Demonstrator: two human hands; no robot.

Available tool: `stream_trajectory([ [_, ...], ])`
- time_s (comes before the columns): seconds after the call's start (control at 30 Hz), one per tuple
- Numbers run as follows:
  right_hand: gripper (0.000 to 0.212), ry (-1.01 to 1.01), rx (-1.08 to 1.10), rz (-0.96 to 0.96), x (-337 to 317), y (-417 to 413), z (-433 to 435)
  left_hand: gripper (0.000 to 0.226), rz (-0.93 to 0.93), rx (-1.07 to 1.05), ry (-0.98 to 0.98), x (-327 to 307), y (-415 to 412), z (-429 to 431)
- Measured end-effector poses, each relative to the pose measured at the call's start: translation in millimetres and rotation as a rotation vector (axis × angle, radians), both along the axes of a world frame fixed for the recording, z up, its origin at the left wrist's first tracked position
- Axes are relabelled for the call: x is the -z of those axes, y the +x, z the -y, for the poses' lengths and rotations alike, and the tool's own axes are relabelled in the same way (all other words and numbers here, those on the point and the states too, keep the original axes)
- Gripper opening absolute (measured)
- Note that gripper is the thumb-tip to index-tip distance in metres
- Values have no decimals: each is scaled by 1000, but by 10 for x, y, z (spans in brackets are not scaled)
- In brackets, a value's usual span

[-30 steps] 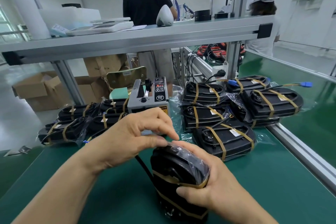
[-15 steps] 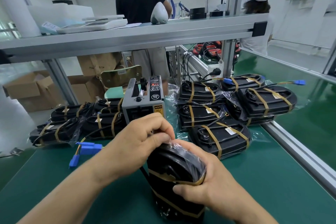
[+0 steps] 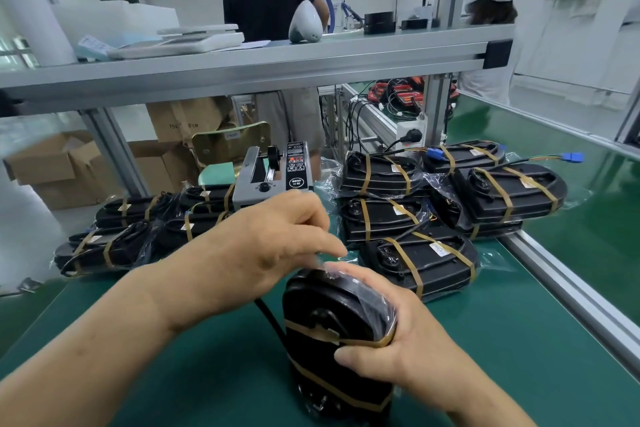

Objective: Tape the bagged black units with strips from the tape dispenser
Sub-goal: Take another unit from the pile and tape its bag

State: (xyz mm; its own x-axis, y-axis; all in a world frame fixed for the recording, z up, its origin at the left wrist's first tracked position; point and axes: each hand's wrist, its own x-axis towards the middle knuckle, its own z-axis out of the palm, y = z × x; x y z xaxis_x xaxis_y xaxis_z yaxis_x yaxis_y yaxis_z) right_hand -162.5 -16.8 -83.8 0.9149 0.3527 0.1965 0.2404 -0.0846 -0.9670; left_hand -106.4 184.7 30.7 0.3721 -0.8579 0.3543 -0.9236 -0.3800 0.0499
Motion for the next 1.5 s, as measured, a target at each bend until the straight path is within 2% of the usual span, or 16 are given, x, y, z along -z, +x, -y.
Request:
stream_trajectory([
  [0.07, 74, -1, -2, 2, -5, -6, -3, 17, 86, 44, 49, -38, -26, 34],
  [0.2, 77, -3, 12, -9, 1, -14, -5, 23, 211, 131, 105, -88, -23, 66],
  [0.33, 75, 6, 16, -8, 1, 5, 3, 18, 311, 121, 178, -32, -12, 109],
  [0.57, 75, 40, -32, -21, -11, -2, -2, 10, -162, -184, -185, 257, -59, 120],
  [0.7, 74, 41, -35, -6, -10, 4, -6, 12, -278, -164, -190, 232, -42, 96],
  [0.77, 74, 25, -20, 4, -4, 7, -2, 7, -253, -67, -116, 147, -13, 40],
  [0.9, 74, 25, -4, 3, 0, 23, 3, 18, -66, 52, 18, 9, 8, 32],
  [0.97, 74, 41, -11, 0, -5, 25, -1, 17, 40, 81, 41, -26, -3, 60],
  [1.13, 72, 45, -3, -4, -4, 29, -4, 8, 162, 125, 85, -46, 1, 148],
  [1.2, 71, 40, -2, 0, -12, 28, -6, 6, 131, 108, 111, -29, -6, 172],
  [1.37, 70, 25, 3, 1, -13, 28, -11, 7, -156, 42, 77, -42, 3, 134],
  [1.5, 70, 37, -12, -1, -21, 13, -21, 11, -201, 27, 124, -130, -1, 144],
])
